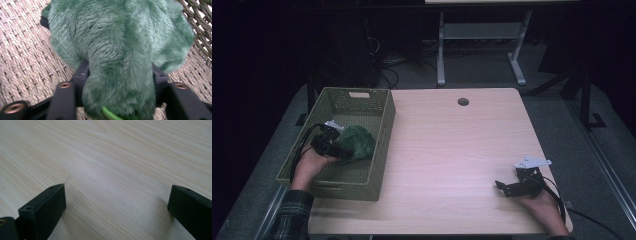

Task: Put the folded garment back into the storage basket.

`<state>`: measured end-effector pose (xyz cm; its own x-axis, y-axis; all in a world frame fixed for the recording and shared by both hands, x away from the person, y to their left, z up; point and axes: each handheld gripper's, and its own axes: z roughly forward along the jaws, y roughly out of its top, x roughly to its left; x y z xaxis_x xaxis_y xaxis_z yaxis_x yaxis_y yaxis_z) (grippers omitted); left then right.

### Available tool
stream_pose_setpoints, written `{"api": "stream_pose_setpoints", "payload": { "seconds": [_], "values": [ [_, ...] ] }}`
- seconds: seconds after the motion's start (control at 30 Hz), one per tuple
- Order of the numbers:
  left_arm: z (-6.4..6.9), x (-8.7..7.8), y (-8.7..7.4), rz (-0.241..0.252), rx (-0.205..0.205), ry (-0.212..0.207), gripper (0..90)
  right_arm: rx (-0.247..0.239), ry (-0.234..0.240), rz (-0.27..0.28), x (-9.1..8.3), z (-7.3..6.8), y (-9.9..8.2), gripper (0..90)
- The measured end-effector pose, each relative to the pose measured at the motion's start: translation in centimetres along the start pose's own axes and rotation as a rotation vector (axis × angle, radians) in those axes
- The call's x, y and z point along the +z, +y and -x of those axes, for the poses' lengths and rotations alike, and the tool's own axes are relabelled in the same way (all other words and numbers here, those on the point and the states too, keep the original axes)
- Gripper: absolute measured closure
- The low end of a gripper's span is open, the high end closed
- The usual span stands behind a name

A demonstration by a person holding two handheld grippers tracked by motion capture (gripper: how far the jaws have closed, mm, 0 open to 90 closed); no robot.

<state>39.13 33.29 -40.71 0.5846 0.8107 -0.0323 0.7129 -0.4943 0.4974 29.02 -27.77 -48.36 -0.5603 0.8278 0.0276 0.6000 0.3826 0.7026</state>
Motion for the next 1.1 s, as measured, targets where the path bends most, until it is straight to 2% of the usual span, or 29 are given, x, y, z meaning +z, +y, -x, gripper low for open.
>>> {"api": "stream_pose_setpoints", "payload": {
  "seconds": [0.13, 0.23, 0.33, 0.6, 0.83, 1.0, 1.1],
  "values": [
    [-0.1, 0.0, 0.1, 0.022, 0.004, 0.020, 27.2, 0.000, 0.000, 0.000, 0.0, 0.0, 0.0, 1.5],
    [-0.1, -0.3, 0.2, 0.057, 0.013, 0.037, 18.4, 0.000, 0.000, 0.000, 0.0, 0.0, 0.0, 1.5],
    [-0.2, -0.5, 0.2, 0.085, 0.008, 0.040, 14.4, 0.000, 0.000, 0.000, 0.0, 0.0, 0.0, 1.5],
    [-0.3, -1.3, 0.7, 0.137, 0.000, 0.046, 13.3, 0.000, 0.000, 0.000, 0.0, 0.0, 0.0, 1.5],
    [0.2, -2.1, 1.3, 0.185, -0.009, 0.033, 13.2, 0.000, 0.001, 0.000, 0.0, 0.0, 0.0, 1.5],
    [1.0, -2.5, 1.7, 0.204, -0.004, 0.010, 13.3, 0.000, 0.000, 0.000, 0.0, 0.0, 0.0, 1.5],
    [1.7, -3.0, 2.2, 0.235, -0.011, -0.019, 13.3, 0.000, 0.000, 0.000, 0.0, 0.0, 0.0, 1.5]
  ]
}}
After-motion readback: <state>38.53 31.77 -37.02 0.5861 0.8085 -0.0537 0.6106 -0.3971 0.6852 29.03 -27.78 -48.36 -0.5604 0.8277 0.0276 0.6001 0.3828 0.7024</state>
